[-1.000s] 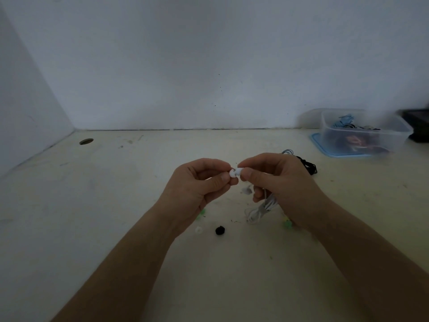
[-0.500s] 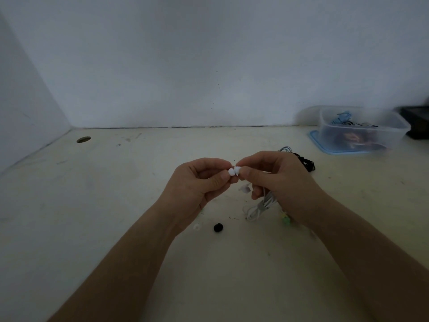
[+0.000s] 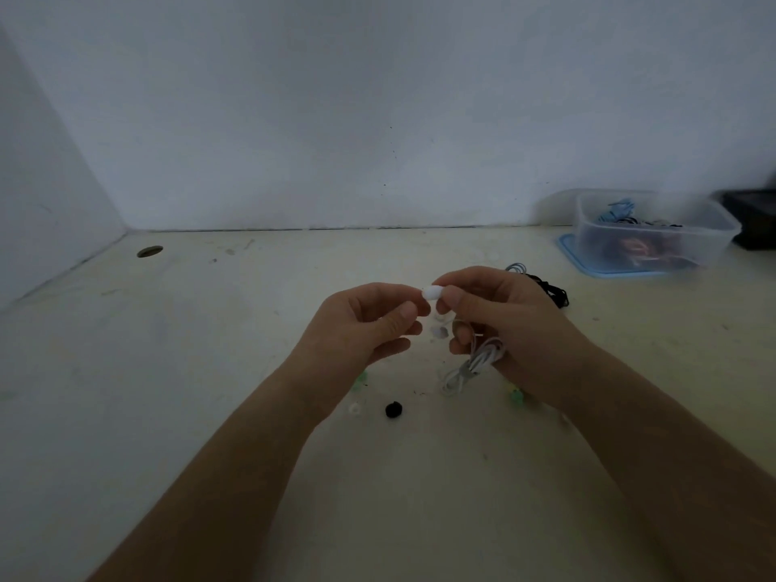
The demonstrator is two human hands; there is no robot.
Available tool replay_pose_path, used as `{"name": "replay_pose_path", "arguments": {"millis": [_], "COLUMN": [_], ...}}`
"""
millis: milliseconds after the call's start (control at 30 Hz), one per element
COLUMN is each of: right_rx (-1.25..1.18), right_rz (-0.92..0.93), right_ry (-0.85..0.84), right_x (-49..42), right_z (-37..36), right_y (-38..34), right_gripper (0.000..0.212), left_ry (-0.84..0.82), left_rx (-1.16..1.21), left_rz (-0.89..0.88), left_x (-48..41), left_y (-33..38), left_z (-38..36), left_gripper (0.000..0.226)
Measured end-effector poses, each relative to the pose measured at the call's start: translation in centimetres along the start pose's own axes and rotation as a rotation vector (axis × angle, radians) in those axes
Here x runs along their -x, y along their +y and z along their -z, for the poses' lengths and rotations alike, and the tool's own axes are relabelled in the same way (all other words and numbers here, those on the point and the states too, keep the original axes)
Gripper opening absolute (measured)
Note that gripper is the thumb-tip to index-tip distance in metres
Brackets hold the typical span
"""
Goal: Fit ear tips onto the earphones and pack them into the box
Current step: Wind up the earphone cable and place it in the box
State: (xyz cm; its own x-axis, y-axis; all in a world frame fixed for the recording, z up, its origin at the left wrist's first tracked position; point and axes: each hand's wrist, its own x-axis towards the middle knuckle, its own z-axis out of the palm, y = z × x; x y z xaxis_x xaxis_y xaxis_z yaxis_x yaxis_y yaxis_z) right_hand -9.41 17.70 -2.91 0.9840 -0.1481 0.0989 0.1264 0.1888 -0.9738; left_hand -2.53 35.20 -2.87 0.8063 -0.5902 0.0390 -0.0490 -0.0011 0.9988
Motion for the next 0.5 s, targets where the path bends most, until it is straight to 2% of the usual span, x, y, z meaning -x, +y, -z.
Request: {"name": "replay_pose_path", "arguments": {"millis": [67,167,400,500], "right_rx": [-0.099,-0.212,-0.366,-0.328], "right_rz": [-0.02,-0.044,-0.134,-0.152], "right_ry": [0.001,0.013,0.088,0.102], "right_x": [-0.03,-0.09,-0.28,-0.39], "right_z": [-0.2,-0.29,-0.65,-0.66], "right_y": [-0.11,-0.1,-0.36,-0.35], "right_gripper": [0.027,0.021,0.012,0.025], "left_ry": [-0.072,-0.135,-0.038,-0.013], "left_rx": [-0.094,-0.111,0.027,0.044], "left_rz": [0.002,-0.001,0.007,-0.015], "left_x": [0.2,0.4,0.05,-0.1], "left_y": [0.01,-0.01,-0.07,-0.09], "left_z": [-0.2,-0.69,-0.67,-0.64], "left_gripper": [0.023,0.027,0.024,0.02]}}
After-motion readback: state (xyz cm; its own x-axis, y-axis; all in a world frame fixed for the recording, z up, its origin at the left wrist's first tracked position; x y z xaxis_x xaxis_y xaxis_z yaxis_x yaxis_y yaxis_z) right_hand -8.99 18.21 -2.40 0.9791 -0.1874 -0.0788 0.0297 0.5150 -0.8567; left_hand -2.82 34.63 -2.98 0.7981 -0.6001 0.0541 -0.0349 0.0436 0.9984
